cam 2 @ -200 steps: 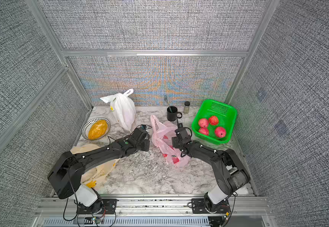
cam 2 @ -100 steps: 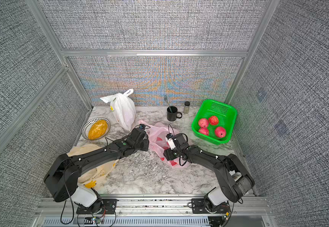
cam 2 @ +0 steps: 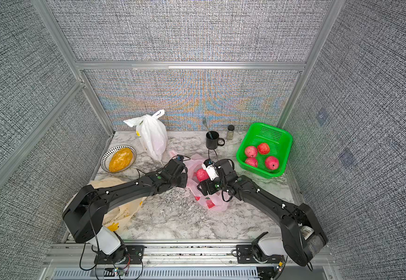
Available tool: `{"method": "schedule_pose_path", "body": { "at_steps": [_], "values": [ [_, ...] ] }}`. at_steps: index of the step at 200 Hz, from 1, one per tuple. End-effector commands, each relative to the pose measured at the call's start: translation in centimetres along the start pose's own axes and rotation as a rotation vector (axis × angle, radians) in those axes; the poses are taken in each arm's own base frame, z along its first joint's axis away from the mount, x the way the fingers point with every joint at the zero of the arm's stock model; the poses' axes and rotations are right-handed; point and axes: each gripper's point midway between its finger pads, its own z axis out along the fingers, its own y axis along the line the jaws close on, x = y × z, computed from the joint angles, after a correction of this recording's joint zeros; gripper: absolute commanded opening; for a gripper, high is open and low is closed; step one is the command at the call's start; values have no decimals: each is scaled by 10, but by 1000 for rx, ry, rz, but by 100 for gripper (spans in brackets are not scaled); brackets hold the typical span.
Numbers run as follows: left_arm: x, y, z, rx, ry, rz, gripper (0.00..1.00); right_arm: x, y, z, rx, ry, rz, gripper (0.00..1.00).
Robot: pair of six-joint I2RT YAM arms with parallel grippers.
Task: Untie the knot of a plastic bag & take out the apple
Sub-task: Pick up the apple from the plastic bag.
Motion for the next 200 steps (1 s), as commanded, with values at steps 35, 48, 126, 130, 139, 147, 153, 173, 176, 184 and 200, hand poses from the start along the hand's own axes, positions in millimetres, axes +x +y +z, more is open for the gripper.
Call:
{"method": "schedule_pose_path", "body": {
  "at_steps": [35,48,126,130,139,147,153,173,176,184,200],
  "values": [
    [1,3,-1,-18,7,14,44,-27,-20,1,125,-70,53,87],
    [1,3,-1,-17,8,15,44,-28,-27,12,147,-60,57,87],
    [1,1,-4,-6,4,10,44,-46,-68,49,325,-66,101,98],
    [1,1,-4,-6,3,10,44,-46,-69,52,326,-63,102,98],
    [0,1,-5,-4,2,9,44,-47,-69,56,321,-63,102,98],
    [0,1,-5,-2,2,8,44,-47,-70,60,322,-57,103,98],
    [1,1,-4,-2,4,8,44,-46,-72,64,329,-51,107,98],
    [0,0,-5,0,2,8,44,-44,-75,72,329,-44,113,98],
    [0,0,-5,0,2,8,44,-44,-75,73,327,-44,114,98],
    [0,0,-6,2,2,8,44,-43,-75,75,322,-43,117,98],
    [0,0,-6,2,1,8,44,-40,-77,82,318,-32,120,98]
  ]
}}
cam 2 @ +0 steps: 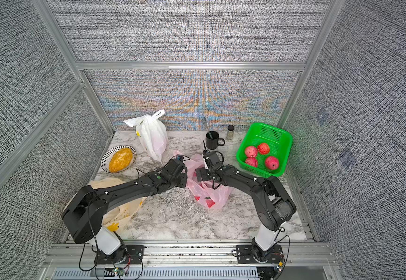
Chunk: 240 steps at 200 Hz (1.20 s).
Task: Untie the knot of a plastic bag & take out the apple
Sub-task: Pick up the apple from the plastic bag.
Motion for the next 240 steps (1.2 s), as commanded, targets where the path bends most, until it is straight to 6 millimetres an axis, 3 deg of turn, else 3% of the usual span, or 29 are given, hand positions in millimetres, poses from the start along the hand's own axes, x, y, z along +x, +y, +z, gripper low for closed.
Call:
{"method": "schedule_pose_path", "body": {
  "at_steps": [1,31,112,187,240],
  "values": [
    [0,0,-3,3,-1,3,44,-7,0,6,-3,-23,15,98],
    [2,0,-3,1,1,1,44,-1,-1,12,-4,-7,24,97],
    [2,1,-2,-5,1,0,44,4,3,13,-33,10,15,75],
    [3,2,-1,-8,0,2,44,-19,10,-18,-65,-60,9,70],
    [3,4,-3,-13,-4,-2,44,-14,30,-52,-162,-45,-36,70]
  ]
}}
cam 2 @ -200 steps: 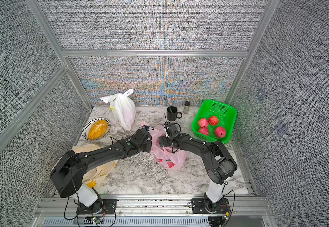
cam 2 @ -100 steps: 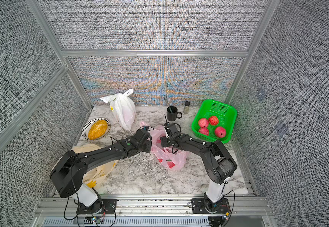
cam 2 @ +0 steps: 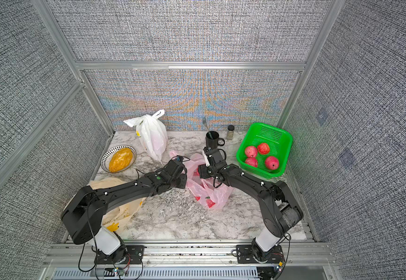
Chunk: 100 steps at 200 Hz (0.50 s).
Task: Untie the knot of a plastic bag & take out the apple
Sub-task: Pick up the apple from the plastic bag.
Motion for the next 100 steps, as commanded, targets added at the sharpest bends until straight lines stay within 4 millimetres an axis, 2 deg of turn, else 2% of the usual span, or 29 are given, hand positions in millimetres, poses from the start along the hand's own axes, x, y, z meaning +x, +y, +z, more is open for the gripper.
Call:
{"method": "schedule_pose_path", "body": {
  "at_steps": [1,31,57,83,100],
  "values": [
    [-1,2,-2,-11,-9,-4,44,7,13,-14,-60,30,-31,70],
    [-1,3,-1,-14,-6,-2,44,4,25,-43,-122,-5,-34,70],
    [-1,3,-1,-16,-5,0,44,-7,28,-66,-138,-47,-35,70],
    [-1,3,0,-16,-5,2,44,-20,30,-78,-154,-94,-28,70],
    [-2,3,-1,-16,-6,0,44,-25,38,-82,-231,-111,-16,70]
  ]
}}
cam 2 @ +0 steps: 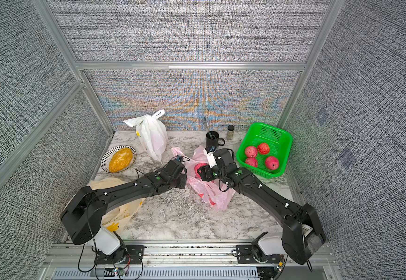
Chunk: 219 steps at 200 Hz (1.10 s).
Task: Untie the knot of a plastic bag & take out the apple
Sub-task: Pick up the apple from the plastic bag.
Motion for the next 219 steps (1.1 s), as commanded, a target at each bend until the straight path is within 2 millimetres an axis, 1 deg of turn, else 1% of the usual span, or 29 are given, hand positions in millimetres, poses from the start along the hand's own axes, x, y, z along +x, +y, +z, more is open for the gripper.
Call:
{"method": "schedule_pose_path", "body": {
  "at_steps": [1,18,36,58,70,82,95,116,132,157,177,189,206,219],
  "values": [
    [-3,2,-1,-13,-10,-2,44,-8,12,-4,-93,-23,12,69],
    [-4,3,-4,-15,-18,-5,44,-7,26,-4,-192,-6,11,69],
    [-4,7,-9,-28,-29,-10,44,3,40,-5,-279,56,-6,70],
    [-9,12,-18,-47,-50,-5,44,26,57,-7,-404,142,-10,69],
    [-12,13,-22,-47,-63,-4,44,42,60,-3,-434,197,0,69],
    [-14,13,-24,-48,-70,-1,44,48,64,-4,-458,202,6,69],
    [-16,13,-26,-52,-72,2,44,40,65,-11,-458,159,5,69],
    [-16,13,-26,-52,-69,6,45,15,68,-29,-466,75,-10,70],
    [-18,14,-28,-57,-70,7,45,-2,66,-41,-464,28,-10,69],
    [-20,13,-33,-51,-81,3,45,-20,61,-50,-491,-34,23,70],
    [-20,13,-35,-45,-85,0,46,-28,62,-54,-582,-69,74,70],
    [-21,12,-37,-37,-88,-1,47,-31,72,-59,-692,-85,105,70],
    [-22,11,-39,-29,-97,-7,47,-25,93,-60,-857,-65,145,69],
    [-23,11,-40,-27,-101,-9,47,-18,102,-51,-890,-30,154,69]
  ]
}}
